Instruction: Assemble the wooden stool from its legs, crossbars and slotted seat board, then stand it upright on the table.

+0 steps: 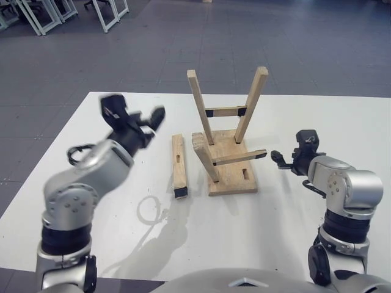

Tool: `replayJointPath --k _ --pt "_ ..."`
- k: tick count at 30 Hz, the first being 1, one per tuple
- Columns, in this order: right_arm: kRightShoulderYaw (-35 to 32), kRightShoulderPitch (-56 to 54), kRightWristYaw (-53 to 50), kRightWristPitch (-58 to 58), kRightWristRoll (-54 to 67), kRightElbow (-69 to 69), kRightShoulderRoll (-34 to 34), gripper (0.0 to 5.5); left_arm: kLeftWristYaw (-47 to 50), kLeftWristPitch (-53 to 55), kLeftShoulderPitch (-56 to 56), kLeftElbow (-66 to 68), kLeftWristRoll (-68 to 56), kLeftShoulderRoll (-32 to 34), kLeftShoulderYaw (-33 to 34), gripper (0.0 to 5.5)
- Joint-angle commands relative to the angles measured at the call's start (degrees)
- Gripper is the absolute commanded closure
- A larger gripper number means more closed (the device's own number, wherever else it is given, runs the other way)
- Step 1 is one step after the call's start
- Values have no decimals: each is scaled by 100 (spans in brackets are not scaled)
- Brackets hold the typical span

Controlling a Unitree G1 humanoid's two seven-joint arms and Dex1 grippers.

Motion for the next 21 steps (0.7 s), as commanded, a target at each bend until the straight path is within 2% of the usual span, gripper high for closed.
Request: replayJointPath --k 1,15,21 --pt "90 91 -128 -38 -57 -38 119 16 28 451 412 17 519 -221 -503 187" --pt "207 131 -235 56 -48 -172 348 16 -886 1168 755 511 1823 -907 -817 187" --pt "199 55 -275 89 -46 -173 398 16 -1443 1250 976 861 2886 -857 -1190 187"
